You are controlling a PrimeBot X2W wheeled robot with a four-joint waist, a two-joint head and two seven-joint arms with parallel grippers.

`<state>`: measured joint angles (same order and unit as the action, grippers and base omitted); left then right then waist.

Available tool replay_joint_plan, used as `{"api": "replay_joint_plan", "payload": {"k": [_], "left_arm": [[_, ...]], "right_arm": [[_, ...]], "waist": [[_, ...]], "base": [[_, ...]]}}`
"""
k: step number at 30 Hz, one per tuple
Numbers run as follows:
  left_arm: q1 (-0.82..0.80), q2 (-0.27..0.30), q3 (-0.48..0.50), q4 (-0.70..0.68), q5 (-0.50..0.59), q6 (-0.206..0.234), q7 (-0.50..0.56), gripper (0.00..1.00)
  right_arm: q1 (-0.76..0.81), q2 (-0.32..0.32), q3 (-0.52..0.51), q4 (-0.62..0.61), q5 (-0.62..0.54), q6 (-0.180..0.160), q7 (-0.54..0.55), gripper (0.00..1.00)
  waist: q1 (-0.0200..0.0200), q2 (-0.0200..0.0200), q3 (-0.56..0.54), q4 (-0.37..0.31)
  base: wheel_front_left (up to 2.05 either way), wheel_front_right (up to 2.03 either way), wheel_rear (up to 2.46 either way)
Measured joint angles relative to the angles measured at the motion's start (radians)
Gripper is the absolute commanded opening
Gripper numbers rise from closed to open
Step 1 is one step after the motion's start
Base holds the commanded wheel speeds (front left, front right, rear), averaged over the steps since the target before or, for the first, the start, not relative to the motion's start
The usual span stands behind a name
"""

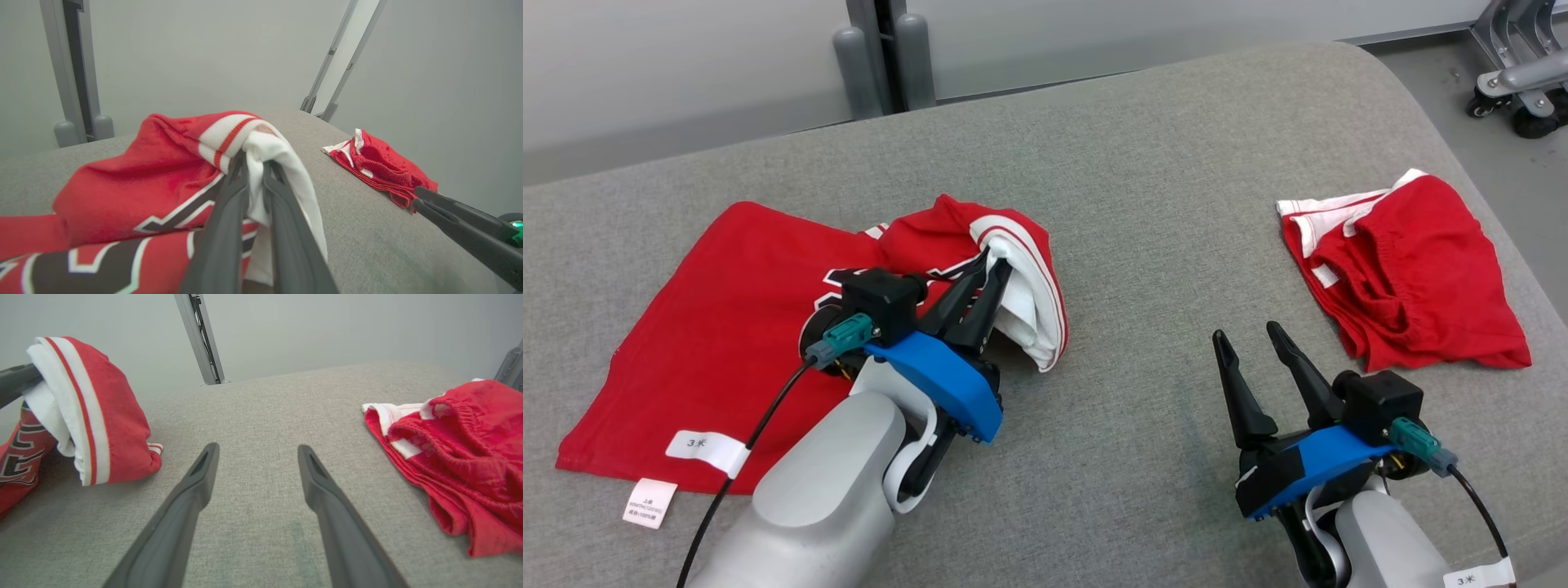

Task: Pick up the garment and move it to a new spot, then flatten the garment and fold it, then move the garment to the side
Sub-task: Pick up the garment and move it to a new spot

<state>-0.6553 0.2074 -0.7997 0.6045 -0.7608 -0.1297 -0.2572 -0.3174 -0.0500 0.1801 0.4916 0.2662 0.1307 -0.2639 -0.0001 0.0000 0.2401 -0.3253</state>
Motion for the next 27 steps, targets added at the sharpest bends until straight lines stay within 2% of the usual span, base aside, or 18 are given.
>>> {"api": "replay_joint_plan", "payload": {"k": [1,2,3,7,11,20,27], "left_arm": [[0.000,-0.002,-0.003,0.004,0.005,0.000,-0.001,0.67],[0.001,-0.005,-0.005,0.012,0.005,0.000,-0.001,0.67],[0.005,-0.005,-0.006,0.019,0.006,0.000,-0.002,1.00],[0.015,-0.003,0.023,0.035,0.033,0.002,-0.003,1.00],[0.043,0.004,0.094,0.015,0.070,0.011,-0.005,1.00],[0.208,0.016,0.288,-0.035,0.181,0.032,-0.005,1.00],[0.354,0.005,0.450,-0.079,0.270,0.032,-0.005,1.00]], "right_arm": [[0.000,0.000,-0.001,-0.001,0.000,0.000,0.000,1.00],[0.001,0.000,-0.002,-0.002,0.001,0.000,0.000,1.00],[0.002,0.000,-0.005,-0.002,0.000,0.000,0.000,1.00],[0.003,0.000,-0.022,-0.001,-0.007,0.000,0.000,1.00],[0.003,0.001,-0.030,0.003,-0.020,0.000,0.000,1.00],[0.005,0.001,-0.049,0.032,-0.047,0.000,0.000,1.00],[0.025,0.001,-0.069,0.062,-0.068,0.000,0.000,1.00]], "waist": [[0.0000,0.0000,0.001,-0.001],[0.0000,0.0000,0.002,-0.001],[0.0000,0.0000,0.002,0.000],[0.0000,0.0000,-0.007,0.028],[0.0000,0.0000,-0.023,0.073],[0.0000,0.0000,-0.076,0.189],[0.0000,0.0000,-0.128,0.256]], "base": [[0.00,0.00,0.00],[0.00,0.00,0.00],[0.00,0.00,0.00],[0.00,0.00,0.00],[0.00,0.00,0.00],[0.00,0.00,0.00],[0.00,0.00,0.00]]}}
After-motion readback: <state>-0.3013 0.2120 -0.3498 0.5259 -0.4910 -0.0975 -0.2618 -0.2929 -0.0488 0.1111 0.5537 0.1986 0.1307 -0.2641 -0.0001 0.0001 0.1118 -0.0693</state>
